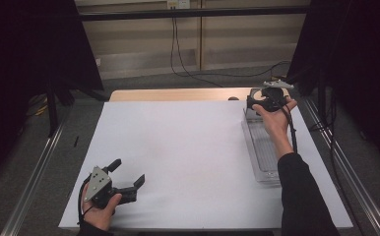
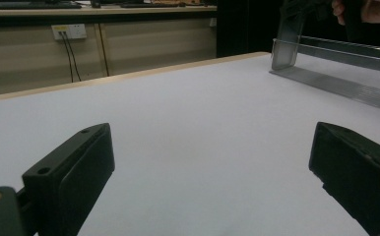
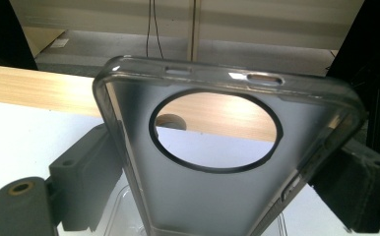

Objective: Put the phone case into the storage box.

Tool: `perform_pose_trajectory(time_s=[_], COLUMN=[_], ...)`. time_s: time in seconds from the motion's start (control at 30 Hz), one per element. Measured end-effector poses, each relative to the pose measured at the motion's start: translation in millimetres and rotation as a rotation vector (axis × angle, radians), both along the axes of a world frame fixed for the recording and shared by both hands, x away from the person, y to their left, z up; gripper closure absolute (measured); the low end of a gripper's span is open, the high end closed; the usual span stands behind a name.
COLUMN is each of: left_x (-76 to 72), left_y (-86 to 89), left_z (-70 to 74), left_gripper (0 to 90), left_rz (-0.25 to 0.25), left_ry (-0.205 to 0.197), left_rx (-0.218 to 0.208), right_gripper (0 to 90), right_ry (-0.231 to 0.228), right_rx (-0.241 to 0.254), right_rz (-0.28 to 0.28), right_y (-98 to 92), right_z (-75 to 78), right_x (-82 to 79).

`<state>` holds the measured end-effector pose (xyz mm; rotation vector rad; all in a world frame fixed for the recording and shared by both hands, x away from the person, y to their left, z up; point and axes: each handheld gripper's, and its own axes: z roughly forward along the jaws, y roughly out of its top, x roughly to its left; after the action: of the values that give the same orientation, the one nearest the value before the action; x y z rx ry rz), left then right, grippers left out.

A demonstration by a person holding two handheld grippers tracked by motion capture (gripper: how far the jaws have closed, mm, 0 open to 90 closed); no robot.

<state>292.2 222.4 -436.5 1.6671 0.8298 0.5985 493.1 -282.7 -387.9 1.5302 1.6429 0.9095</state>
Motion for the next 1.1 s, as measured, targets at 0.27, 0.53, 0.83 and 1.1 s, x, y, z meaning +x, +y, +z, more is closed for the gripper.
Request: perform_pose_trajectory(time_s=[0.27,0.53,0.83,1.1], left_x=[0.0,0.9,0.3,0.5], left_y=[-0.3,0.0,0.0,-0.7], left_z=[-0.3,-0.7,-0.6,-0.9], left_gripper=[3.5,3.4,3.4,3.4], left_rz=[-0.001,-0.003,0.002,0.002], left_ry=[-0.001,0.000,-0.001,0.001], left_rx=[0.002,0.007,0.004,0.007], right_gripper=[11.4,4.2,0.9,1.1], right_ry=[-0.010,-0.001,-0.010,-0.012], right_rx=[0.006,0.059,0.094,0.109], right_rz=[0.017,0.030,0.035,0.039], right_y=[-1.6,-3.9,-5.6,-10.2], right_z=[-1.5,-4.9,-2.7,-6.0], right_x=[1.0,1.8,-0.8,-3.3])
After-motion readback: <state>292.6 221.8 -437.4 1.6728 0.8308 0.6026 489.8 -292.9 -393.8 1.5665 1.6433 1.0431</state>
